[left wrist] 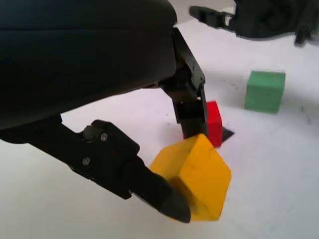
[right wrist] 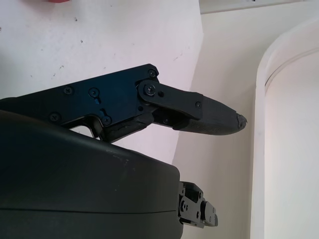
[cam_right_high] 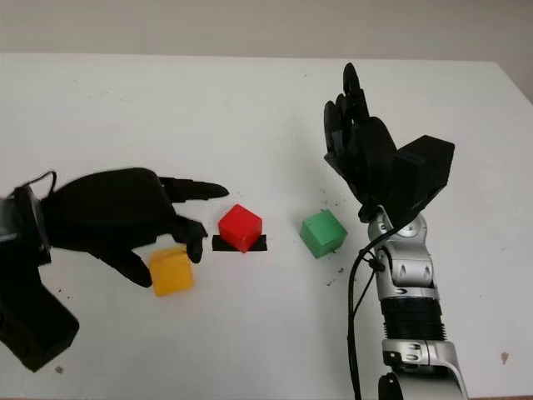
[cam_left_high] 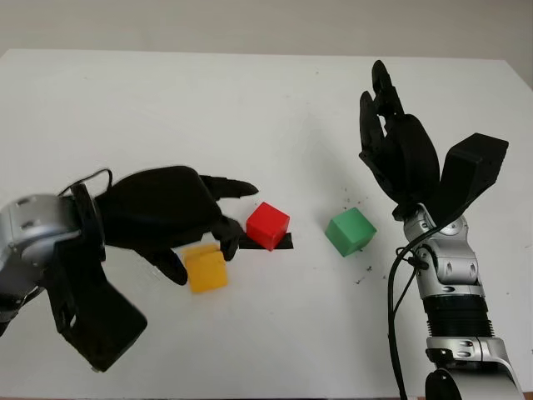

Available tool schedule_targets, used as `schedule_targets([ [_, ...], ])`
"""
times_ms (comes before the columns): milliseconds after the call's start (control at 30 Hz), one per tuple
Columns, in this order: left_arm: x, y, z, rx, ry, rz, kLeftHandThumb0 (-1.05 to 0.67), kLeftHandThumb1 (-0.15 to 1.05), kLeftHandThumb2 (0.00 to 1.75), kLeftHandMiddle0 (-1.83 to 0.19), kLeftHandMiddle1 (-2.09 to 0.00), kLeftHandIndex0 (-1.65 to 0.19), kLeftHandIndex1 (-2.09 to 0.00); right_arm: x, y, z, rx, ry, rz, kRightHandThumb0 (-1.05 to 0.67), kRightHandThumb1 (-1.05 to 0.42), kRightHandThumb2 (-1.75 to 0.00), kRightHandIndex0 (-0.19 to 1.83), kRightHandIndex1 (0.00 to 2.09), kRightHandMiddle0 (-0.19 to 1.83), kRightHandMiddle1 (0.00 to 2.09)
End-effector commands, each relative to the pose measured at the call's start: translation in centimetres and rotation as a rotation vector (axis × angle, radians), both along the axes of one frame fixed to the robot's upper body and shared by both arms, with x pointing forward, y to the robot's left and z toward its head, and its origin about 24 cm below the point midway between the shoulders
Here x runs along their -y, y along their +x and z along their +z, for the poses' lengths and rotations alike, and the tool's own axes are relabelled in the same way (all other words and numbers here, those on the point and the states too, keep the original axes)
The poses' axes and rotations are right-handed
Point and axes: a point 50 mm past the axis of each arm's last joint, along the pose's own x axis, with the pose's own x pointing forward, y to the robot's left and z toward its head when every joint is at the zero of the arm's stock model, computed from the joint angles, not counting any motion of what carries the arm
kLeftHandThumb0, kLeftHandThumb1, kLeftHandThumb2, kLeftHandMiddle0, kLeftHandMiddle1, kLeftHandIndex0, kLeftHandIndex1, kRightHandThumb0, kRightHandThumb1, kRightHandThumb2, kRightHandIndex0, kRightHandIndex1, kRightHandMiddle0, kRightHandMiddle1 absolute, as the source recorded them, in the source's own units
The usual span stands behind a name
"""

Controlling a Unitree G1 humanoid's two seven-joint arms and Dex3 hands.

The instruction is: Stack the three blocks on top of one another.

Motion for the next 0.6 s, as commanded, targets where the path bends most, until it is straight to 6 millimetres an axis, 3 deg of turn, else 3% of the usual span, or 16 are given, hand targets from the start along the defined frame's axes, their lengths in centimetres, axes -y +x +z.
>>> schedule_targets([
  [0, 0.1, 0.1, 2.2, 0.008, -0.086, 0.007, -0.4, 0.92, 0.06, -0.17, -0.05, -0.57, -1.21, 0.1, -0.1, 0.4, 0.021, -0.007, -0.004, -0.68, -1.05, -0.68, -0.19, 0.0, -0.19, 0.0],
  [133, -0.4, 1.1, 4.0, -0.016, -0.23, 0.04, -0.39, 0.95, 0.06, -0.16, -0.05, -0.47, -1.33, 0.0, -0.2, 0.4, 0.019, -0.012, -0.004, -0.66, -1.05, -0.67, -0.19, 0.0, -0.19, 0.0],
  [333, -0.8, 2.2, 5.2, -0.026, -0.323, 0.078, -0.4, 1.01, 0.07, -0.11, -0.04, -0.36, -1.34, 0.2, -0.2, 0.3, 0.014, -0.012, -0.014, -0.66, -1.05, -0.66, -0.19, 0.0, -0.19, 0.0],
  [567, -0.1, 4.4, 5.2, -0.094, -0.458, 0.133, -0.43, 1.03, 0.06, -0.1, -0.05, -0.3, -1.5, 0.0, -0.3, 0.3, 0.007, -0.015, -0.016, -0.67, -1.05, -0.65, -0.19, 0.0, -0.19, 0.0],
])
